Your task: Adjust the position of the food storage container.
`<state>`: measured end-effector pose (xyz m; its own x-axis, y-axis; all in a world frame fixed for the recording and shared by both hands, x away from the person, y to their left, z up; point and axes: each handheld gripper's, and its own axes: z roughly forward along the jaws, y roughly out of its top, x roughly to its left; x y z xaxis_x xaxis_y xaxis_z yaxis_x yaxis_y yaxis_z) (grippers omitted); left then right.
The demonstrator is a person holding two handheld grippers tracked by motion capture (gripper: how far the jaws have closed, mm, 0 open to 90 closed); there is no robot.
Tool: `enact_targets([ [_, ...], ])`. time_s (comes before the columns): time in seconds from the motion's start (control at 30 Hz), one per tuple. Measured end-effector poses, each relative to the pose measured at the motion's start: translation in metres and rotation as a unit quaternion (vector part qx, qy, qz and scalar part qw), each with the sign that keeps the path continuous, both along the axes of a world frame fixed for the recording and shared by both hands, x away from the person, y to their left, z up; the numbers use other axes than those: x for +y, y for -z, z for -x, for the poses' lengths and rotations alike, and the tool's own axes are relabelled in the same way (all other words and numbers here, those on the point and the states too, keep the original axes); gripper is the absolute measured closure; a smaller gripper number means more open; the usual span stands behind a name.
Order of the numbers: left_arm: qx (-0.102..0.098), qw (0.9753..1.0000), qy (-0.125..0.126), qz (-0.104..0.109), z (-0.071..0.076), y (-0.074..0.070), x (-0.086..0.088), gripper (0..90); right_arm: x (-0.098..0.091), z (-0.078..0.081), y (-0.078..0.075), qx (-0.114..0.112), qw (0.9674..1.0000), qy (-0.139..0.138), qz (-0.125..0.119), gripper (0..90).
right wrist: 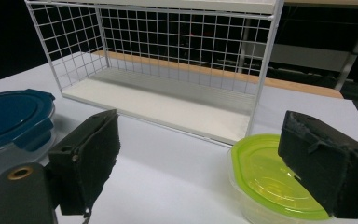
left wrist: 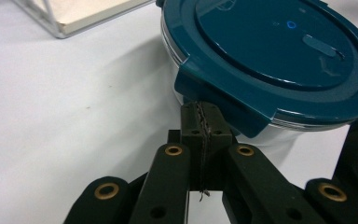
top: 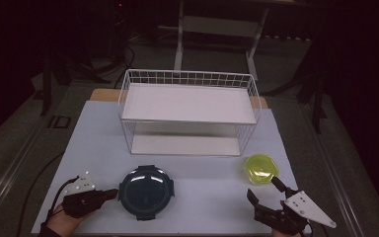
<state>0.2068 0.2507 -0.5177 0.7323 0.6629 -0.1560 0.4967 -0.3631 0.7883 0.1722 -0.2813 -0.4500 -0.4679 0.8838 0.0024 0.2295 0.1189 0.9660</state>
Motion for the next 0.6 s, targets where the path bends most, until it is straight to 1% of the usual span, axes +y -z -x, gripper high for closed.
enact_targets([
  [0.07,0.0,1.0,0.004,-0.002,-0.001,0.0,-0.004,88.7,0.0,0.0,0.0,0.001,1.0,0.001,0.001,12.2],
  [0.2,0.005,1.0,0.007,0.002,-0.004,0.0,-0.009,88.7,0.0,0.0,0.0,0.0,1.0,0.0,0.002,12.2],
  [0.33,0.003,0.9999,0.01,0.0,-0.008,-0.001,-0.015,88.7,0.0,0.0,0.0,0.001,1.0,0.0,0.001,12.2],
  [0.43,0.005,0.9999,0.013,0.002,-0.009,-0.001,-0.017,88.7,0.0,0.0,0.0,0.002,1.0,0.0,0.0,12.2],
  [0.47,0.005,0.9999,0.016,0.002,-0.01,-0.002,-0.021,88.7,0.0,0.0,0.0,0.002,1.0,-0.001,0.0,12.2],
  [0.6,0.005,0.9998,0.021,-0.001,-0.013,-0.002,-0.027,88.7,0.0,-0.001,0.001,0.004,1.0,-0.003,0.0,12.2],
])
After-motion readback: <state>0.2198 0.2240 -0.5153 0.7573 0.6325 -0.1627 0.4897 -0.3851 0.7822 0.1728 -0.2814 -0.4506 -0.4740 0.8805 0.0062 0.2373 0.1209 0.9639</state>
